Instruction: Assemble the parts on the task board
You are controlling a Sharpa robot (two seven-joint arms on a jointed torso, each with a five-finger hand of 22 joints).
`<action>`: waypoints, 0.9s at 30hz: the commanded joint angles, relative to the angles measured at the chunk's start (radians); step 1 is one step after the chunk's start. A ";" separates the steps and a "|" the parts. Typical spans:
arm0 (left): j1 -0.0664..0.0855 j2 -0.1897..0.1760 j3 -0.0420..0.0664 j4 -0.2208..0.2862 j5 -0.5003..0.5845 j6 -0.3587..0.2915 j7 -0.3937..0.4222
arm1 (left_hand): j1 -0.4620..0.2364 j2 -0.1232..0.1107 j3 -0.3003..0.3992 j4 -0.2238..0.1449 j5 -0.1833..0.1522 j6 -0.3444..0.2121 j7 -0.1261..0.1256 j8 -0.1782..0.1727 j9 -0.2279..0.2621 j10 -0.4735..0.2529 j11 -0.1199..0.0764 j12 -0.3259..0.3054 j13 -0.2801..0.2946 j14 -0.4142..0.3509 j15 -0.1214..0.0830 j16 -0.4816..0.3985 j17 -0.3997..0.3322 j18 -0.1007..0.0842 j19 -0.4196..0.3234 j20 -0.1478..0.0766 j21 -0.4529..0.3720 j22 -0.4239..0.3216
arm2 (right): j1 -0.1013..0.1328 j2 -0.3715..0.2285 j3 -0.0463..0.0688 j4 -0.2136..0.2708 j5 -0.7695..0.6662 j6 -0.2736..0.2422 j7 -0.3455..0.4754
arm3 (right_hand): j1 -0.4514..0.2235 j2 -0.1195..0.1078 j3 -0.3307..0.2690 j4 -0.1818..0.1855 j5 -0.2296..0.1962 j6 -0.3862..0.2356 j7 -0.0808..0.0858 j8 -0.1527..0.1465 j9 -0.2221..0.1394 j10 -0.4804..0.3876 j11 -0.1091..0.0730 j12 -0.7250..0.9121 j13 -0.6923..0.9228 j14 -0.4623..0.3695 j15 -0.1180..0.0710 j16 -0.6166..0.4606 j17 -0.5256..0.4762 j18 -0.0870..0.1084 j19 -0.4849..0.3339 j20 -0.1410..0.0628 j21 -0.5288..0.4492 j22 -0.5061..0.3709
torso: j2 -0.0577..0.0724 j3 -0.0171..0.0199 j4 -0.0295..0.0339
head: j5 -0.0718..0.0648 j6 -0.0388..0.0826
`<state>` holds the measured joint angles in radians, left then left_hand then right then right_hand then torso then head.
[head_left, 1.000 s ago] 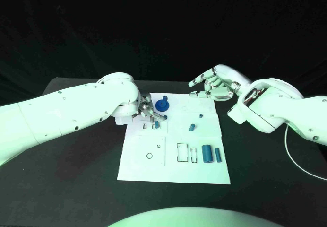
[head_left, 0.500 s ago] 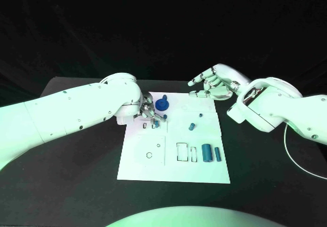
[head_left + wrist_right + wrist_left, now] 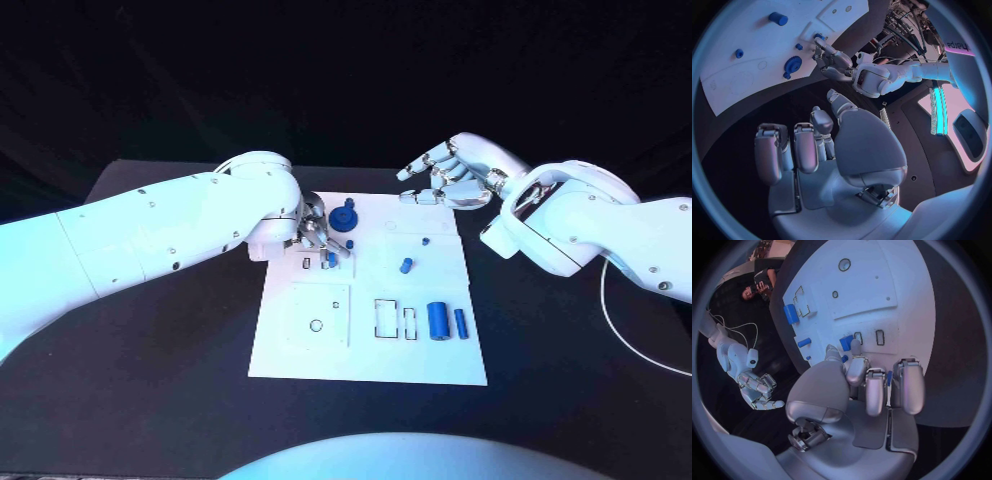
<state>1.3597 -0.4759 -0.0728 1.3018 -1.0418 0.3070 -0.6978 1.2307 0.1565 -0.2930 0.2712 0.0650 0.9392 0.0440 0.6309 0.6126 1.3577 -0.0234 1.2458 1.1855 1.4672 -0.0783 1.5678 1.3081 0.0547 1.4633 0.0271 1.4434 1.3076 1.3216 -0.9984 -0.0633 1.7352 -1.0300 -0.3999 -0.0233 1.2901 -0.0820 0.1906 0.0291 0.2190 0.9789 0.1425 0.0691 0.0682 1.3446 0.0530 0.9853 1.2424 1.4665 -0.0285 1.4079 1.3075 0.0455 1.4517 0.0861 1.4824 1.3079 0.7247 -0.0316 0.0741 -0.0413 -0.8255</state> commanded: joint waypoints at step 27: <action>-0.002 0.016 -0.001 -0.018 0.006 0.044 -0.095 | 0.066 0.000 0.070 -0.030 0.002 -0.023 -0.001 0.002 0.033 -0.009 -0.002 -0.009 -0.002 0.104 -0.004 0.003 0.263 -0.009 0.010 0.002 -0.001 0.068 | 0.000 0.007 0.000 -0.001 -0.002 0.034 0.001 | -0.009 0.002 -0.007 0.002 0.009 0.004 0.001 0.000 0.001 0.005 0.000 0.001 -0.002 0.061 0.006 -0.002 0.063 0.000 0.005 0.000 0.000 0.065 | 0.001 0.0001 0.0009 | -0.002 -0.005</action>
<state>1.3581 -0.4628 -0.0735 1.2835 -1.0402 0.3269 -0.6980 1.2973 0.1657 -0.2257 0.2399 0.0650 0.9231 0.0424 0.6307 0.6449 1.3504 -0.0234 1.2393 1.1824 1.4671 -0.0783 1.5678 1.3078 0.0548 1.4633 0.0271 1.4434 1.3074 1.3215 -0.9927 -0.0633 1.7336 -1.0297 -0.3823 -0.0242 1.2901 -0.0820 0.1878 0.0319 0.2245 0.9789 0.1425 0.0691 0.0681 1.3447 0.0530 0.9853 1.2411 1.4666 -0.0285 1.4079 1.3075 0.0455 1.4517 0.0861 1.4824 1.3076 0.7254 -0.0315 0.0744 -0.0436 -0.8306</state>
